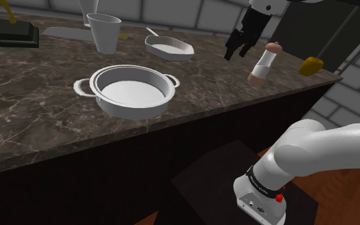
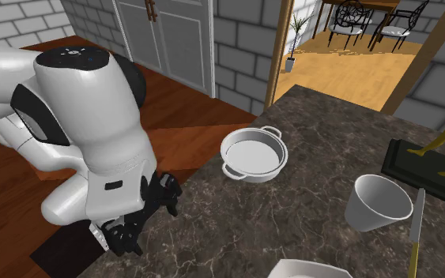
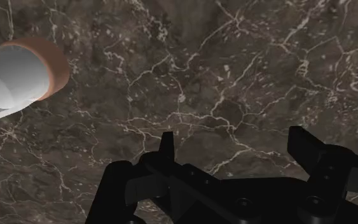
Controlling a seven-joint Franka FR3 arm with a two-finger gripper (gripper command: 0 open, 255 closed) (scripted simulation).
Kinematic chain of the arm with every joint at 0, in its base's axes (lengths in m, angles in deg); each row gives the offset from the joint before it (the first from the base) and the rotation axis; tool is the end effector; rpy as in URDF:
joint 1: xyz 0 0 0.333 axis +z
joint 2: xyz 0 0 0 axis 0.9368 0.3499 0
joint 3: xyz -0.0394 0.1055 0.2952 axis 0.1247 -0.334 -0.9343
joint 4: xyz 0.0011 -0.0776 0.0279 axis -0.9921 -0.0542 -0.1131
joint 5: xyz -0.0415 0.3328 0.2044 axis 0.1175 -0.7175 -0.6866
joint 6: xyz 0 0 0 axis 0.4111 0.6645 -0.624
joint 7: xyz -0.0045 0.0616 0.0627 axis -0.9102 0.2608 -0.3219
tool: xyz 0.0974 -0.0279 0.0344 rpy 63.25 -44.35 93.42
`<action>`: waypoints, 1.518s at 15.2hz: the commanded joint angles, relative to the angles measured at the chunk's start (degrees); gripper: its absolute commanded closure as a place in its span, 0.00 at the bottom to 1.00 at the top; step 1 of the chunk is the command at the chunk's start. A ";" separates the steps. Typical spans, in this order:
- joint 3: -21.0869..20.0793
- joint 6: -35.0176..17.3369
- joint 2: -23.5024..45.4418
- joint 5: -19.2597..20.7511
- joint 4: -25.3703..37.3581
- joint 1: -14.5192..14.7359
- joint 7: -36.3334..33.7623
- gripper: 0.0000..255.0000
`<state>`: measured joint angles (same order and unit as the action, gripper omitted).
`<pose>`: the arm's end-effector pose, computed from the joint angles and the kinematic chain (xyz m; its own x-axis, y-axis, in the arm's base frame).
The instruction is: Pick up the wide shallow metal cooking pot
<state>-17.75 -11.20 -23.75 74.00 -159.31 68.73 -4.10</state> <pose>0.3209 -0.0198 0.6177 0.9858 -0.0623 0.1558 -0.0764 -0.9934 0.0862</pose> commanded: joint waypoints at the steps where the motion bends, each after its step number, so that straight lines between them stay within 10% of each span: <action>1: 0.00 0.00 0.00 0.00 0.00 0.00 0.00 0.00; 23: -20.84 -6.02 23.02 -8.12 13.27 8.47 -18.52 0.00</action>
<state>-38.33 -16.66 -1.15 65.91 -145.86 77.11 -22.41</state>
